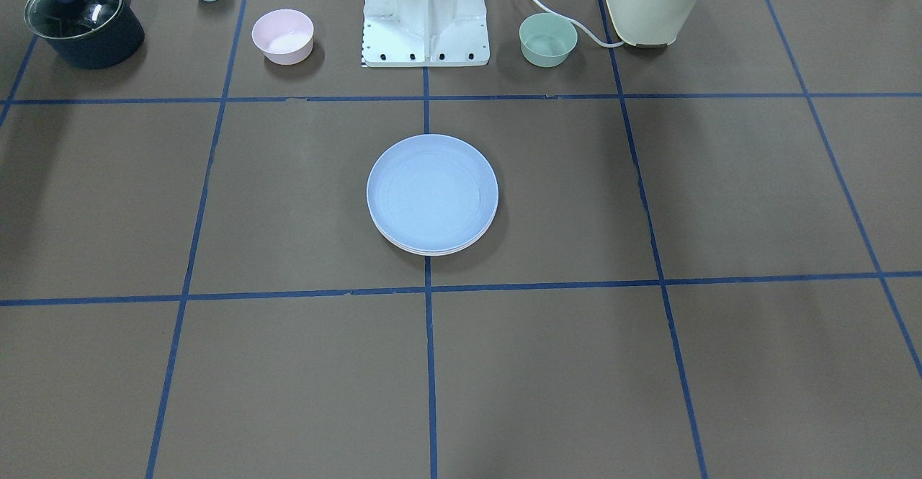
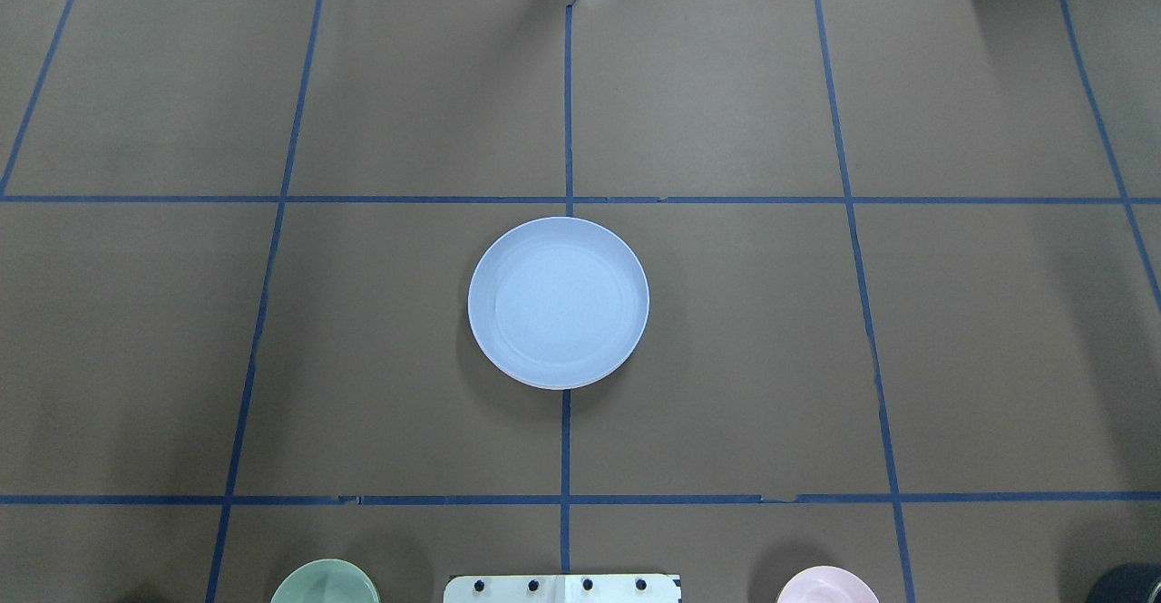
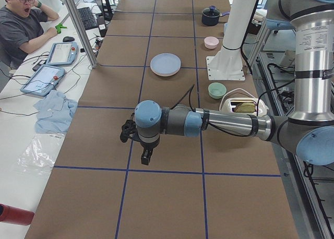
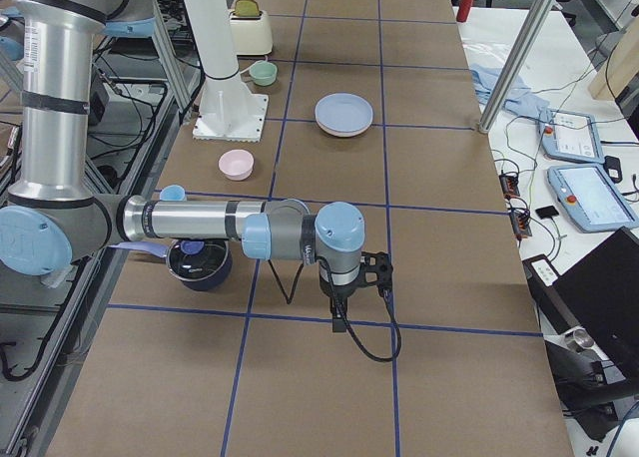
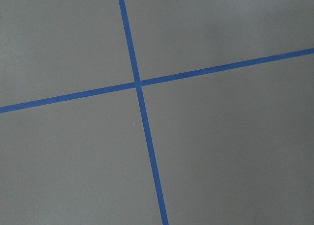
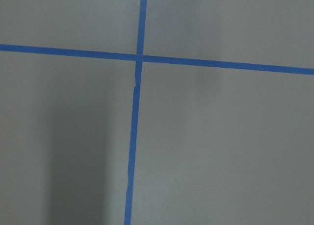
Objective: Stack three plates with pink and blue
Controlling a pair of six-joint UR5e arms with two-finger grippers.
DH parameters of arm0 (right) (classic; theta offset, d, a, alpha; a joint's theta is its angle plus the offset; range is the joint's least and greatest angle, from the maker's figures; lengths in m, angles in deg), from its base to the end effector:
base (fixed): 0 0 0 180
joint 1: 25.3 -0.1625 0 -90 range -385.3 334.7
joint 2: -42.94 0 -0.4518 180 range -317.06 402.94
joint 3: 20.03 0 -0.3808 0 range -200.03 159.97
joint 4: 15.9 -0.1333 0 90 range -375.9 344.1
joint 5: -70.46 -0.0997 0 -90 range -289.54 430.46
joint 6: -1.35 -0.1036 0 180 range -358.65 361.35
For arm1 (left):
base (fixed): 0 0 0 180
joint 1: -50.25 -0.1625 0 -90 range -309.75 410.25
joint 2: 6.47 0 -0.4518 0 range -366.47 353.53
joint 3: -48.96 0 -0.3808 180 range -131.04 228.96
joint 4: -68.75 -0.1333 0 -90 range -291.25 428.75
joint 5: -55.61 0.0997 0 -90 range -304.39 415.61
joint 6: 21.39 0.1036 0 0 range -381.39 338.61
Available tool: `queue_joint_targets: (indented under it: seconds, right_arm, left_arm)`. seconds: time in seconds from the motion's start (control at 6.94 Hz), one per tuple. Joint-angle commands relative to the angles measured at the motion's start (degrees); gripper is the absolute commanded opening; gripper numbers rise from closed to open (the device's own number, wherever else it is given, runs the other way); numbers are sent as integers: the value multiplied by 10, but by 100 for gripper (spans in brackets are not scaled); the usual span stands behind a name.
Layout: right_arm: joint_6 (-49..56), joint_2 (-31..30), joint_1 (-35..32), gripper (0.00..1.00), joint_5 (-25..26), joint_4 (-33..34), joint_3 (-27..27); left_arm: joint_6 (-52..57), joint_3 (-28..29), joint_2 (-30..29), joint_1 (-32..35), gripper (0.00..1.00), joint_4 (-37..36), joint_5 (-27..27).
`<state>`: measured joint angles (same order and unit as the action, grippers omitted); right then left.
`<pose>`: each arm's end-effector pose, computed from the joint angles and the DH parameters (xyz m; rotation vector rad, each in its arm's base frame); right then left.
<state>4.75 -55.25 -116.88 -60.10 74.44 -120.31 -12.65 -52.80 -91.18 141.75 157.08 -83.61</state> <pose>0.0774 -0.4163 0.6714 0.0600 -0.7060 -0.0412 -0.0664 -0.4401 0.6286 0.1550 0.8490 0.1544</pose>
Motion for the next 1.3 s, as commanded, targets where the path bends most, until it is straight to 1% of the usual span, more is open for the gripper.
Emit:
queue_joint_targets:
  seconds: [0.0,0.43,1.15]
  right_arm:
    - [-1,-1,0,100,0,-14,2]
    - [0,-2,0,100,-17,-14,8]
    - [-1,-2,0,100,-20,-13,16]
  left_arm:
    - [0,-1,7,0,100,0,0]
    - [0,0,10,0,100,0,0]
    - [0,0,10,0,100,0,0]
